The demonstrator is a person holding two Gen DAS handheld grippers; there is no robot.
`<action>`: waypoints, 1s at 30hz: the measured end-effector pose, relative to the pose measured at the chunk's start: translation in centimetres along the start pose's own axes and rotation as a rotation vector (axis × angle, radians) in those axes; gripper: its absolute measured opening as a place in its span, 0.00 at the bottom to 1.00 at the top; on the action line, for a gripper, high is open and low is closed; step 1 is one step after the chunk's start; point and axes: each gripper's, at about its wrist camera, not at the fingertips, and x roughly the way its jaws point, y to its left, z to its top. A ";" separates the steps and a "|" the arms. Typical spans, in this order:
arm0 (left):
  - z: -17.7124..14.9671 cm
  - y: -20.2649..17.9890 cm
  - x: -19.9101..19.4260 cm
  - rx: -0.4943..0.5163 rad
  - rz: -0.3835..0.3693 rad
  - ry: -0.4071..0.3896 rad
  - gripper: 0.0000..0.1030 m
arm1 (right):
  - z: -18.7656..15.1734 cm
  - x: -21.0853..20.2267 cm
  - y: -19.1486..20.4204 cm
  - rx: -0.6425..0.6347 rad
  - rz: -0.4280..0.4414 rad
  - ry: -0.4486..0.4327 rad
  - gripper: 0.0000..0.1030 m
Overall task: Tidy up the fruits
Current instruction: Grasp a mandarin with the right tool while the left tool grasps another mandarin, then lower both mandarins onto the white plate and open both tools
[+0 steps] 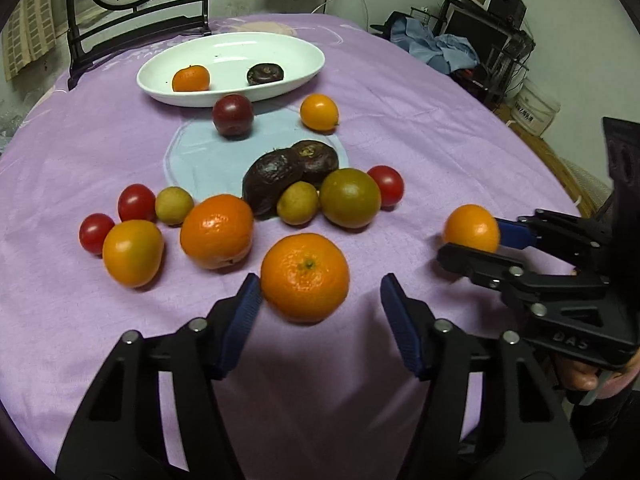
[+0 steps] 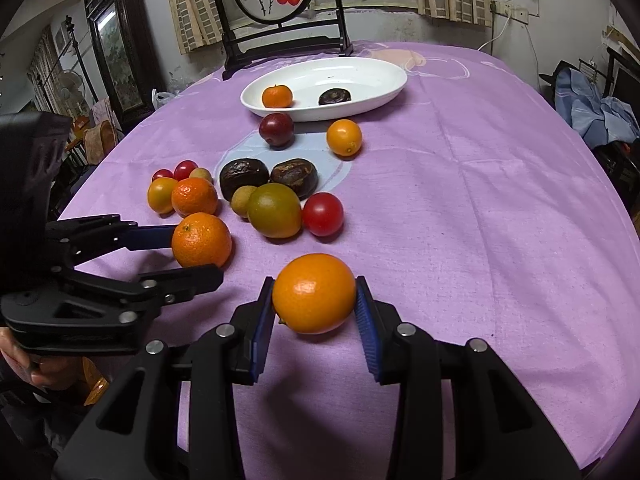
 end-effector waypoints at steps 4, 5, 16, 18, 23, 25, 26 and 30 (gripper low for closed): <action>0.3 -0.1 0.6 0.009 0.024 0.004 0.53 | 0.0 0.0 -0.5 0.011 -0.001 0.000 0.38; 0.3 -0.1 0.7 0.009 0.028 0.006 0.52 | -0.1 0.0 -0.6 0.014 -0.001 0.001 0.38; 0.2 0.7 -0.9 -0.009 -0.015 -0.012 0.44 | 1.5 -0.5 -0.6 0.000 0.006 -0.017 0.38; 1.0 1.2 -2.4 -0.014 -0.041 -0.047 0.44 | 2.8 -0.8 -0.5 -0.010 0.001 -0.041 0.38; 5.2 3.6 -5.5 -0.033 -0.051 -0.138 0.44 | 7.6 -0.3 -0.5 -0.024 0.016 -0.092 0.38; 7.1 4.2 -5.8 -0.026 -0.015 -0.166 0.44 | 10.0 0.6 -0.7 -0.020 0.034 -0.106 0.38; 8.5 4.9 -5.7 -0.029 0.002 -0.179 0.44 | 11.1 1.1 -0.8 -0.013 0.042 -0.110 0.38; 13.3 7.2 -4.2 -0.052 0.043 -0.203 0.44 | 15.9 4.8 -1.3 0.012 0.042 -0.119 0.38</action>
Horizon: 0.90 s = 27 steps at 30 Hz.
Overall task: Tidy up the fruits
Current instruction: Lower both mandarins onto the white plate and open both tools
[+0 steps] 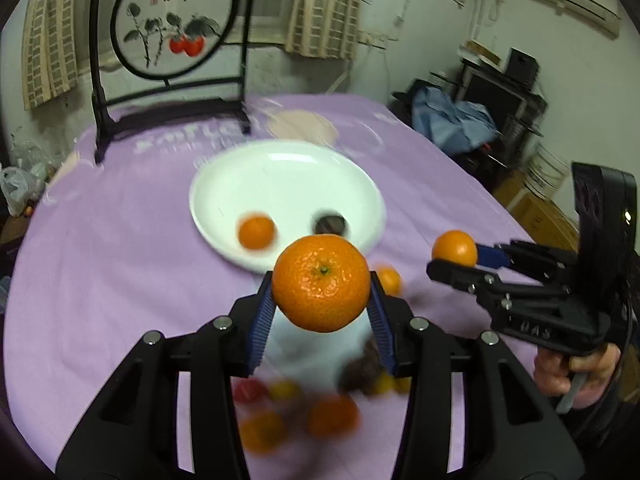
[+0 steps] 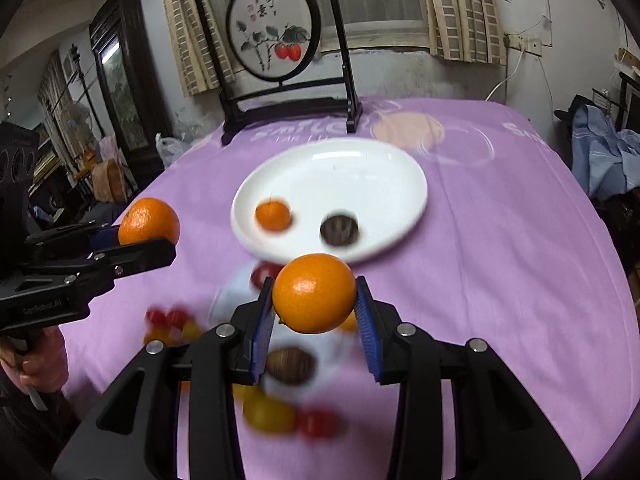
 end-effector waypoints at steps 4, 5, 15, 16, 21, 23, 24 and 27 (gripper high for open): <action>3.7 2.9 4.6 -0.035 0.053 0.043 0.44 | 2.9 4.2 -0.4 0.014 -0.007 0.020 0.38; 4.6 3.4 6.0 -0.039 0.067 0.061 0.44 | 3.3 5.0 -0.6 0.018 -0.008 0.026 0.38; 6.5 6.8 14.0 -0.063 0.152 0.189 0.44 | 4.4 10.6 -1.7 0.017 -0.030 0.120 0.38; 6.4 7.0 14.4 -0.060 0.152 0.199 0.44 | 4.3 10.8 -1.7 0.015 -0.034 0.128 0.38; 6.1 6.8 15.0 -0.066 0.145 0.216 0.56 | 4.4 9.8 -1.4 -0.003 -0.059 0.104 0.44; 6.1 6.4 13.8 -0.061 0.170 0.177 0.70 | 4.5 8.8 -1.0 -0.011 -0.064 0.086 0.45; 6.0 6.1 12.7 -0.056 0.181 0.149 0.74 | 4.3 8.0 -0.7 -0.014 -0.064 0.072 0.45; 5.4 5.4 9.5 -0.056 0.194 0.096 0.86 | 3.7 5.9 -0.1 -0.013 -0.069 0.036 0.64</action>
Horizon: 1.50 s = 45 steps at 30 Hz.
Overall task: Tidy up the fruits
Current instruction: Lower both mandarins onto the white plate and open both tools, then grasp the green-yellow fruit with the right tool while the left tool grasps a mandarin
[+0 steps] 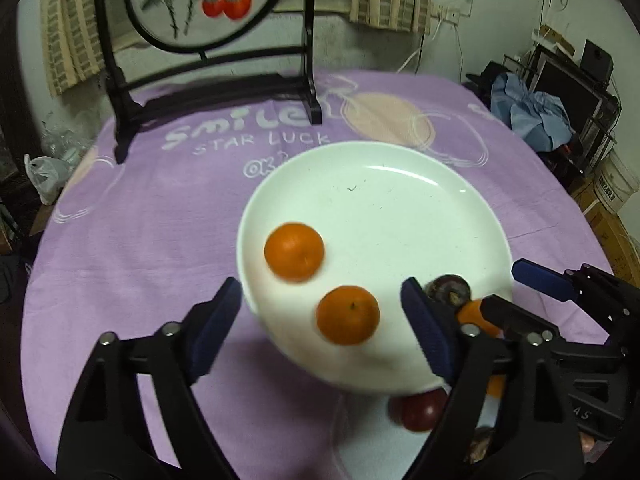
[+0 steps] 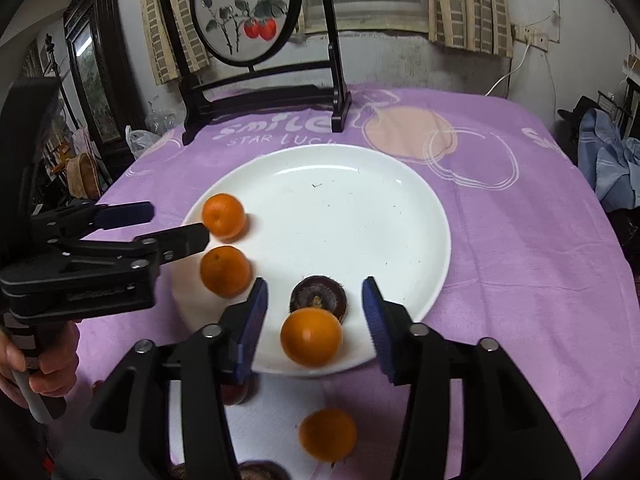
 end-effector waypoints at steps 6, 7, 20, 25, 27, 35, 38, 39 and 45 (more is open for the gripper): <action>-4.6 0.2 -7.0 -0.029 -0.009 -0.074 0.95 | -4.0 -5.6 1.6 -0.061 -0.003 -0.070 0.65; -5.4 0.1 -7.7 -0.028 -0.009 -0.079 0.95 | -5.1 -6.4 1.7 -0.067 0.002 -0.071 0.65; -19.2 0.4 -11.5 -0.067 -0.104 -0.038 0.95 | -14.7 -10.1 4.0 -0.157 -0.020 -0.003 0.65; -21.2 -0.2 -11.7 -0.033 -0.143 -0.035 0.95 | -15.0 -9.2 5.7 -0.330 -0.019 0.004 0.65; -21.5 -0.3 -11.7 -0.025 -0.149 -0.037 0.95 | -14.8 -8.3 6.1 -0.397 -0.031 0.038 0.65; -22.2 0.0 -10.7 -0.029 -0.152 -0.022 0.95 | -14.4 -5.7 6.5 -0.509 -0.032 0.135 0.59; -22.1 -0.1 -11.0 -0.023 -0.153 -0.032 0.95 | -14.4 -5.4 6.7 -0.522 -0.038 0.146 0.54; -22.1 -0.1 -10.9 -0.023 -0.157 -0.028 0.95 | -14.4 -5.2 6.7 -0.523 -0.038 0.151 0.52; -22.1 0.0 -10.9 -0.031 -0.164 -0.027 0.95 | -14.3 -5.8 6.8 -0.478 -0.020 0.151 0.37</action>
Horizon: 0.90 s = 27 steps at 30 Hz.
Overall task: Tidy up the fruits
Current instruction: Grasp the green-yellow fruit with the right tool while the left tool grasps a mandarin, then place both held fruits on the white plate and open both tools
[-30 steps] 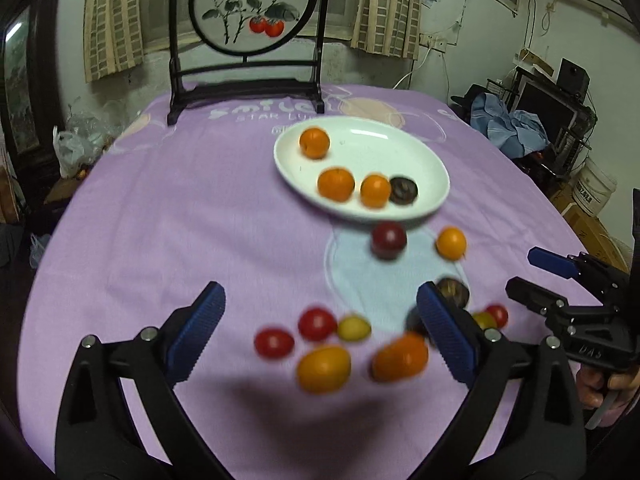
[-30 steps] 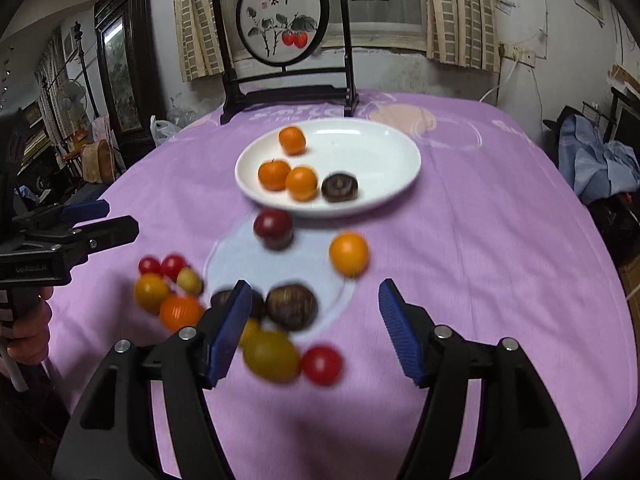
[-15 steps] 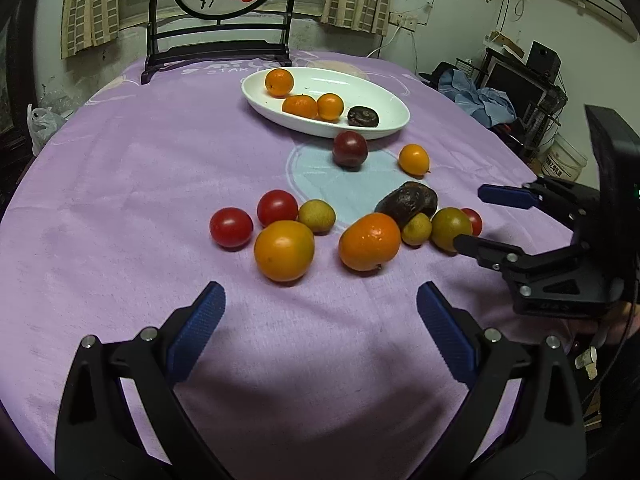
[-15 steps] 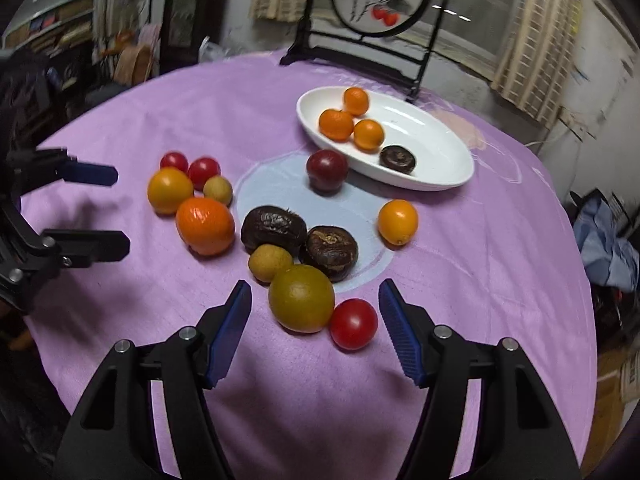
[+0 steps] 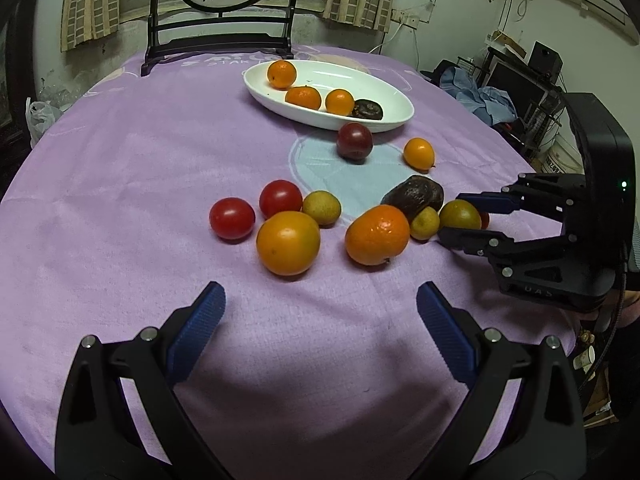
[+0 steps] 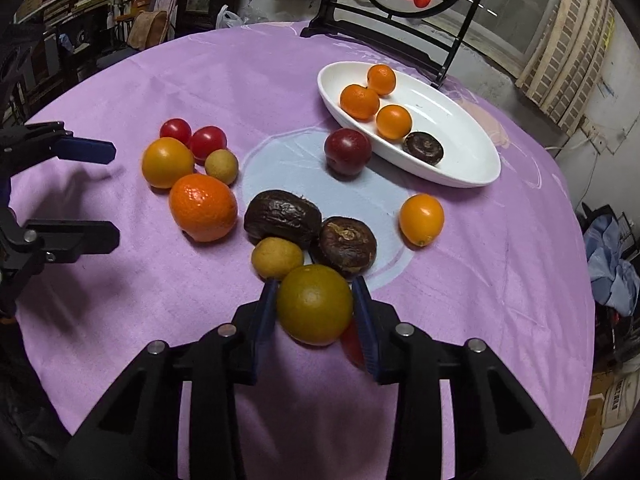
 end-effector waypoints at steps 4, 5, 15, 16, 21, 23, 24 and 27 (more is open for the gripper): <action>0.6 -1.4 -0.1 0.059 -0.018 -0.014 0.89 | -0.8 -1.3 -1.1 0.111 0.034 -0.036 0.37; 0.9 -1.9 -0.1 0.080 -0.024 -0.017 0.87 | -1.1 -1.7 -1.5 0.142 0.043 -0.044 0.37; 2.7 -4.1 3.1 0.186 -0.020 0.054 0.48 | -3.0 -6.1 -2.4 0.246 0.044 -0.129 0.37; 2.7 -4.1 3.3 0.186 -0.021 0.060 0.47 | -3.1 -6.3 -2.4 0.248 0.048 -0.134 0.37; 2.8 -4.3 4.2 0.197 -0.008 0.089 0.43 | -3.4 -6.6 -2.5 0.259 0.057 -0.149 0.37; 2.9 -4.2 4.5 0.197 0.001 0.091 0.40 | -3.5 -6.5 -2.6 0.263 0.058 -0.149 0.37; 3.0 -4.2 4.5 0.196 0.001 0.092 0.40 | -3.6 -6.5 -2.7 0.266 0.058 -0.149 0.37; 3.0 -4.1 4.5 0.191 -0.002 0.094 0.40 | -3.7 -6.3 -2.8 0.274 0.058 -0.145 0.37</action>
